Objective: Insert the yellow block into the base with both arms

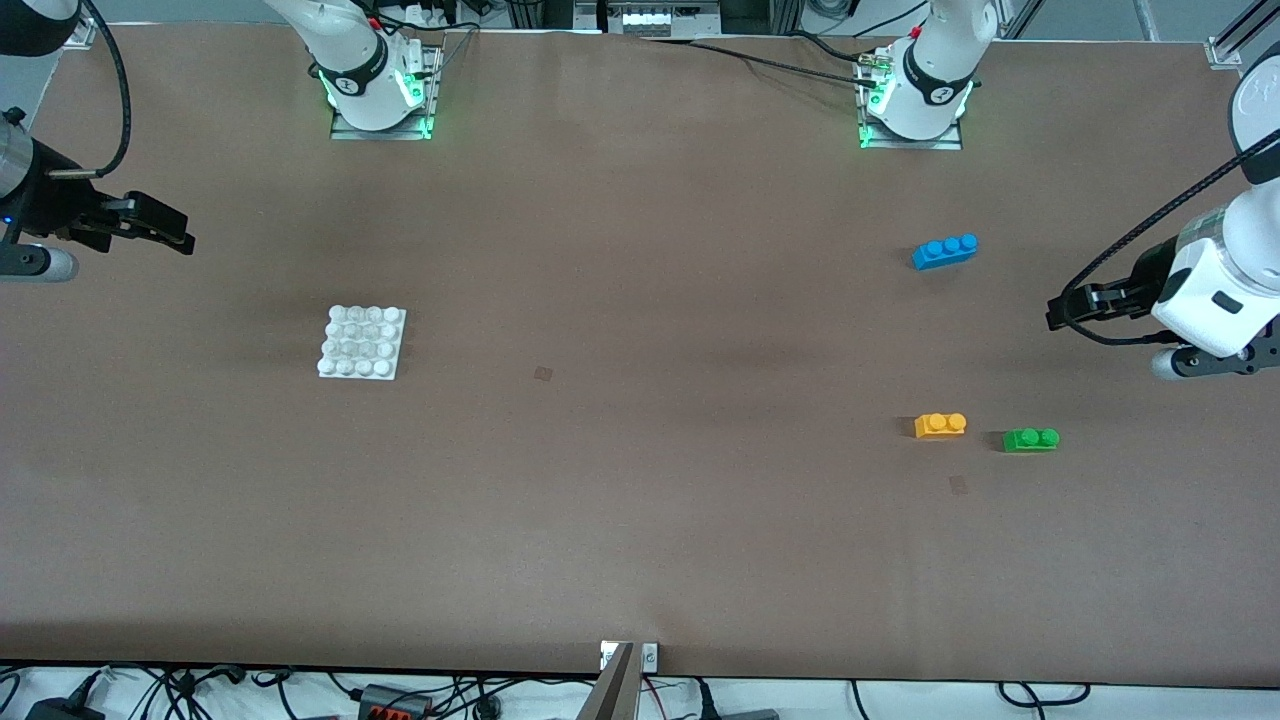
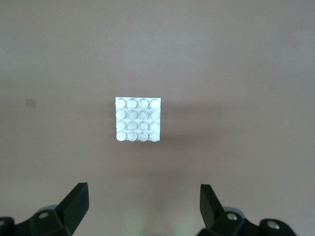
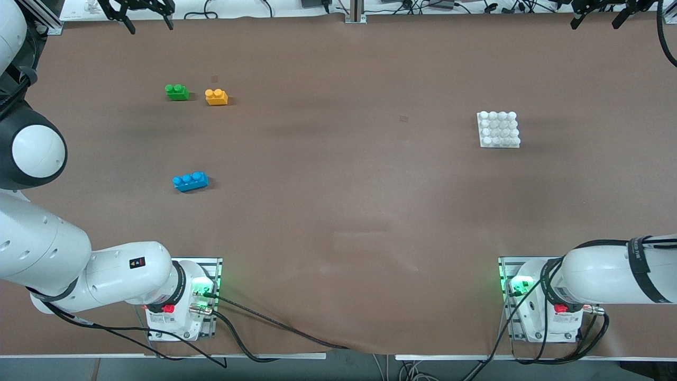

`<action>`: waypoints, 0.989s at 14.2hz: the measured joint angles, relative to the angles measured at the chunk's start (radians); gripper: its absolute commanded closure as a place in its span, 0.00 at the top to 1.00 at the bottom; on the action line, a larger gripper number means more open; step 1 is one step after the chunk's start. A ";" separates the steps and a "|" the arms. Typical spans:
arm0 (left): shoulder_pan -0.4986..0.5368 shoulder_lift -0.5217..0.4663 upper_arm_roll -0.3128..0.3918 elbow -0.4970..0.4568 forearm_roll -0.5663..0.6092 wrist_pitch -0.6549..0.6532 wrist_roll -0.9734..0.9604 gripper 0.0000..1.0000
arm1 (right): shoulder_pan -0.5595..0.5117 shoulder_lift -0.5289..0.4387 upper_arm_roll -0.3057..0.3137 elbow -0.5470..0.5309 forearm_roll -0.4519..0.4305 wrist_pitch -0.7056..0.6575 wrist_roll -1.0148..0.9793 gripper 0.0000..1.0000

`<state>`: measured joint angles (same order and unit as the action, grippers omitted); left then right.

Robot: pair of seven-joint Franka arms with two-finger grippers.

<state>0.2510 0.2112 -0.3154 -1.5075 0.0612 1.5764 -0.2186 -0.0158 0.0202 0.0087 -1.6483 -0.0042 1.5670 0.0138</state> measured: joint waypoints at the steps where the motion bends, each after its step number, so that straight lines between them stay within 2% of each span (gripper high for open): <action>1: -0.003 0.004 0.000 -0.005 0.000 -0.002 0.000 1.00 | 0.000 0.008 0.000 -0.001 0.000 -0.011 0.000 1.00; 6: -0.016 0.082 -0.001 -0.020 0.001 0.035 0.001 1.00 | 0.000 0.093 0.000 -0.017 0.000 -0.157 0.000 1.00; 8: -0.016 0.115 0.000 -0.035 0.006 0.089 0.002 1.00 | 0.000 0.144 0.000 -0.057 0.000 -0.167 0.000 1.00; 10: -0.016 0.127 -0.001 -0.103 0.009 0.226 0.005 1.00 | 0.000 0.188 0.000 -0.128 0.000 -0.070 0.000 1.00; 14: -0.021 0.145 -0.014 -0.232 0.010 0.452 0.006 1.00 | -0.005 0.226 -0.001 -0.311 0.033 0.259 0.000 1.00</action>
<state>0.2297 0.3562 -0.3297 -1.7391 0.0712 2.0279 -0.2127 -0.0209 0.2467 0.0080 -1.9593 0.0290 1.8259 0.0137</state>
